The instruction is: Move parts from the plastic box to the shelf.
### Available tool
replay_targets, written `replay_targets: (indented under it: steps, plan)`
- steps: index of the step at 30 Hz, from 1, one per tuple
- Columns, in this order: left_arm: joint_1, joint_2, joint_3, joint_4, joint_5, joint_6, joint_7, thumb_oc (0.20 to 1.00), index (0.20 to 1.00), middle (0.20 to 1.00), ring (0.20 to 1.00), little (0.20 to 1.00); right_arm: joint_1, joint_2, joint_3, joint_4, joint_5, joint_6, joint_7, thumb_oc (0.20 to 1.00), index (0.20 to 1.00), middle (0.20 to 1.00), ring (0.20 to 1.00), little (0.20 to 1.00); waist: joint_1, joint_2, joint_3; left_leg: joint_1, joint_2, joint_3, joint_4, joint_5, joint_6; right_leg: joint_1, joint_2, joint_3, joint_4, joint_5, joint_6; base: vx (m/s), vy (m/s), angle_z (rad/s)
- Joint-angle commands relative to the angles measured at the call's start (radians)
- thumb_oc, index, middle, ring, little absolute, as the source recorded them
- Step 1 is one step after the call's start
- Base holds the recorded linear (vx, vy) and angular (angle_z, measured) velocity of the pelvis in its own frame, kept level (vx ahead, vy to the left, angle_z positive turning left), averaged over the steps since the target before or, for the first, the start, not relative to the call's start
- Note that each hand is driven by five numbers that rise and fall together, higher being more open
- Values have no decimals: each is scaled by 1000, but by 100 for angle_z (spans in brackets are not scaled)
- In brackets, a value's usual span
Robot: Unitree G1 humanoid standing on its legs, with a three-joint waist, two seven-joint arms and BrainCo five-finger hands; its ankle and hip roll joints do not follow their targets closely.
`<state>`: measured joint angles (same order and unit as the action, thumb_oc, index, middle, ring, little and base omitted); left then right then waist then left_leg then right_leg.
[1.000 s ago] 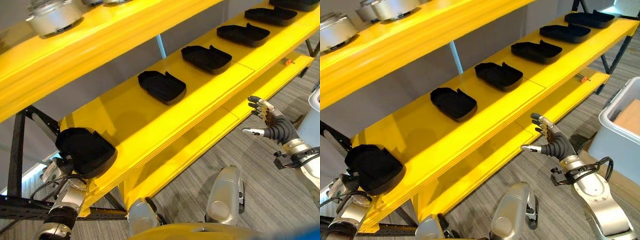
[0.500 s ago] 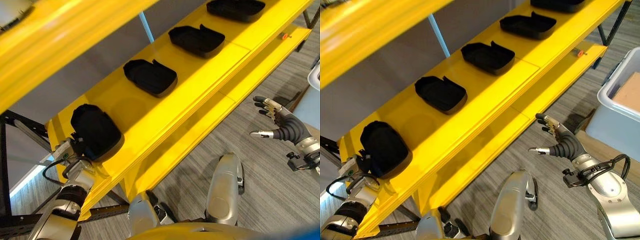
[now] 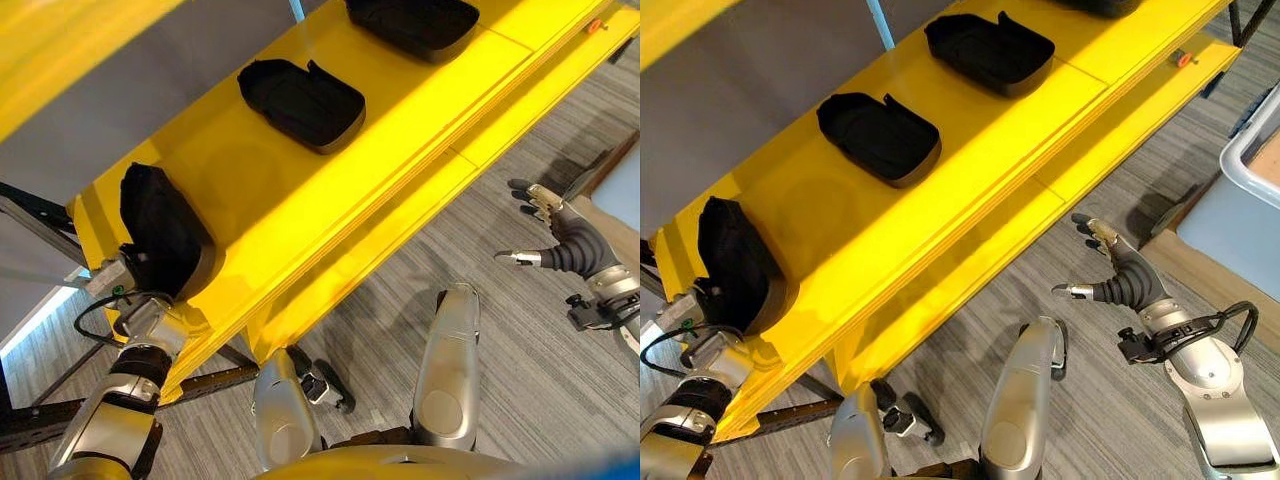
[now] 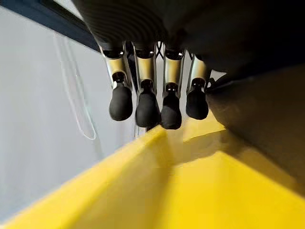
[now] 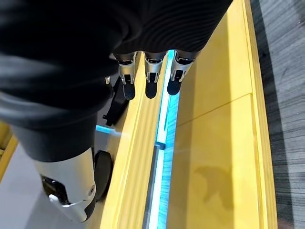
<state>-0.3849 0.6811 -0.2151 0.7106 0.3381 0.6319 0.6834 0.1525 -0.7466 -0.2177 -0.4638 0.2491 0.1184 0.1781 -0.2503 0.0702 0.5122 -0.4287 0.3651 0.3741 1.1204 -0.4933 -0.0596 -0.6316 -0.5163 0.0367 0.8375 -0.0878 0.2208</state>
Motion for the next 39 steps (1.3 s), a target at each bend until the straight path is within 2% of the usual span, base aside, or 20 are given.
replay_targets:
  steps: [1, 4, 7, 9, 10, 11, 12, 13, 18, 25, 29, 30, 33, 34, 39]
  plan:
    - [-2, 96, 27, 24, 187, 128, 10, 200, 200, 200, 200, 200, -37, 12, -12, 6, -22, -102, -43, 1000, 1000, 1000, 1000, 1000, 33, -17, -39, -2, 6, -18, -138, 130, -30, 13, 15, -38, -67, 64, -29, -141, 39, 1]
    - [-23, 156, 14, -4, 192, 171, 4, 200, 200, 200, 200, 200, -42, 2, -17, 34, -6, -112, -64, 1000, 1000, 1000, 1000, 1000, 36, -23, -18, -20, 4, -24, -130, 119, -25, -2, 13, -34, -67, 88, -27, -80, 41, 2]
    - [-45, 202, 22, -40, 166, 191, 10, 200, 200, 200, 200, 200, -43, -25, -31, 54, -1, -125, -65, 1000, 1000, 1000, 1000, 1000, 31, -16, 7, -44, -4, -24, -118, 107, -20, -41, 17, -17, -45, 89, -27, -89, 122, 7]
    - [-70, 221, 12, -56, 172, 214, 14, 200, 200, 200, 200, 200, -59, -32, -27, 61, -7, -134, -63, 1000, 1000, 1000, 1000, 1000, 28, -14, 8, -53, -5, -17, -126, 106, -17, -56, 19, -11, -49, 94, -26, -49, 64, 7]
    - [-93, 239, 1, -62, 222, 215, -9, 200, 200, 200, 200, 200, -70, -38, -22, 67, -10, -138, -70, 1000, 1000, 1000, 1000, 1000, 28, -12, 8, -57, -8, -11, -136, 108, -15, -64, 19, -12, -56, 97, -25, -35, 56, 2]
    - [-113, 255, -10, -70, 220, 234, -22, 200, 200, 200, 200, 200, -76, -49, -23, 70, 0, -136, -72, 1000, 1000, 1000, 1000, 1000, 25, -11, 8, -61, -10, -8, -141, 109, -14, -71, 20, -10, -58, 98, -25, -37, 74, -9]
    - [-135, 273, -9, -83, 141, 252, 4, 200, 200, 200, 200, 200, -82, -62, -26, 78, 17, -139, -76, 1000, 1000, 1000, 1000, 1000, 25, -8, 8, -72, -14, -6, -144, 109, -13, -87, 23, -8, -57, 95, -27, -36, 61, -9]
    - [-142, 276, -5, -76, 123, 250, 20, 200, 200, 200, 200, 200, -85, -66, -25, 80, 21, -141, -77, 1000, 1000, 1000, 1000, 1000, 24, -7, 8, -78, -14, -4, -146, 109, -13, -95, 25, -6, -55, 92, -27, -52, 61, -6]
    - [-235, 318, -25, -74, 144, 280, -14, 200, 200, 200, 200, 200, -127, -74, 0, 82, 29, -130, -79, 1000, 1000, 1000, 1000, 1000, 19, -8, 8, -103, -15, 11, -164, 109, -3, -137, 40, -8, -41, 92, -29, -49, 8, -7]
    - [-332, 331, -86, -69, 174, 248, -39, 200, 200, 200, 200, 200, -173, -60, 42, 109, 43, -160, -98, 1000, 1000, 1000, 1000, 1000, 19, -30, 8, -134, -9, 15, -186, 110, 10, -167, 73, -24, -36, 88, -31, -50, -55, -3]
    - [-341, 316, -98, -64, 111, 211, 17, 200, 200, 200, 200, 200, -186, -46, 64, 123, 49, -175, -122, 1000, 1000, 1000, 1000, 1000, 25, -41, 8, -150, -7, 9, -186, 109, 17, -176, 87, -28, -30, 80, -33, -28, -64, 3]
    - [-331, 305, -88, -70, 67, 185, 37, 200, 200, 200, 200, 200, -192, -33, 68, 127, 49, -180, -125, 1000, 1000, 1000, 1000, 1000, 33, -46, 8, -151, -9, 6, -193, 109, 21, -173, 95, -35, -32, 73, -33, -18, -67, -2]
    - [-313, 291, -72, -76, 42, 168, 55, 200, 200, 200, 200, 200, -198, -23, 74, 129, 43, -182, -127, 1000, 1000, 1000, 1000, 1000, 37, -48, 8, -150, -13, 5, -199, 108, 23, -168, 97, -41, -39, 76, -33, -14, -61, 0]
    - [-267, 269, -44, -108, 73, 143, 51, 200, 200, 200, 200, 200, -207, 5, 80, 131, 38, -177, -133, 1000, 1000, 1000, 1000, 1000, 58, -52, 8, -149, -24, -1, -217, 113, 30, -160, 105, -53, -38, 71, -32, -32, -117, 11]
    - [-152, 232, 27, -168, 146, 122, 36, 200, 200, 200, 200, 200, -223, 32, 95, 133, 33, -172, -151, 1000, 1000, 1000, 1000, 1000, 85, -51, 8, -145, -45, -16, -263, 131, 32, -149, 115, -71, -58, 63, -31, -57, -77, 14]
